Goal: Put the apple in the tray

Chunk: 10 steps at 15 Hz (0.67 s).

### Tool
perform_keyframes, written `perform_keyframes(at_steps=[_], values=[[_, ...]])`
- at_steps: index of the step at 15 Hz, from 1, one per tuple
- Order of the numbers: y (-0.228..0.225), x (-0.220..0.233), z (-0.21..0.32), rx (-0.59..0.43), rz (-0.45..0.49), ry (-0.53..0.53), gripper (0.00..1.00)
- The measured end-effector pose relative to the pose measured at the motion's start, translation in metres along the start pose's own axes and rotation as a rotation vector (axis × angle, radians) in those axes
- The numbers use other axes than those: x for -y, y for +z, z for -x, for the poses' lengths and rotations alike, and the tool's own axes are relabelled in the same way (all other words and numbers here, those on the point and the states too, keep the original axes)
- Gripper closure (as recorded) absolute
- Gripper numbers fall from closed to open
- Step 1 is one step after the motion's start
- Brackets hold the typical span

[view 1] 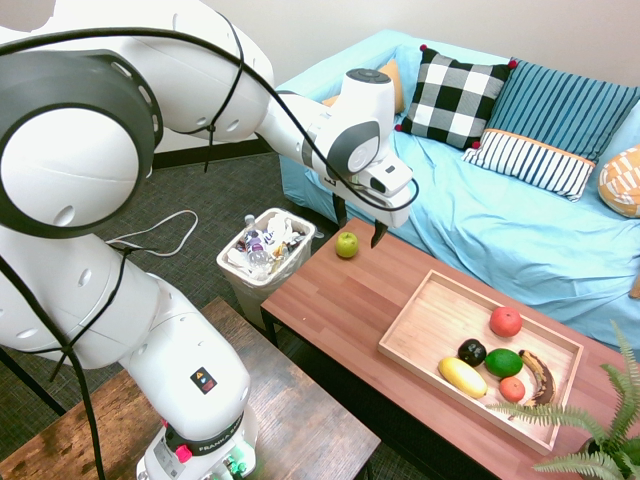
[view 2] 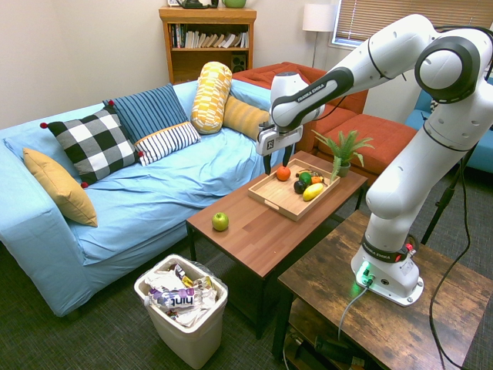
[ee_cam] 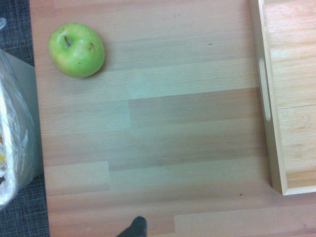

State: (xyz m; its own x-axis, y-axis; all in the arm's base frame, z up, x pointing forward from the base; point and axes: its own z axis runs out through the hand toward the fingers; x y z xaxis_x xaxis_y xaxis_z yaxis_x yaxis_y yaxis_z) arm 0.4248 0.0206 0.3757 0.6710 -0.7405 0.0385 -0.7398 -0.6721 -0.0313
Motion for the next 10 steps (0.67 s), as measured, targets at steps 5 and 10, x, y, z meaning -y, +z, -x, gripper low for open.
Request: perform_keyframes(at_steps=[5, 10], values=[[0.019, 0.034, 0.008, -0.018, -0.024, -0.015, 0.00], [0.071, 0.109, 0.010, -0.014, -0.044, -0.019, 0.00]])
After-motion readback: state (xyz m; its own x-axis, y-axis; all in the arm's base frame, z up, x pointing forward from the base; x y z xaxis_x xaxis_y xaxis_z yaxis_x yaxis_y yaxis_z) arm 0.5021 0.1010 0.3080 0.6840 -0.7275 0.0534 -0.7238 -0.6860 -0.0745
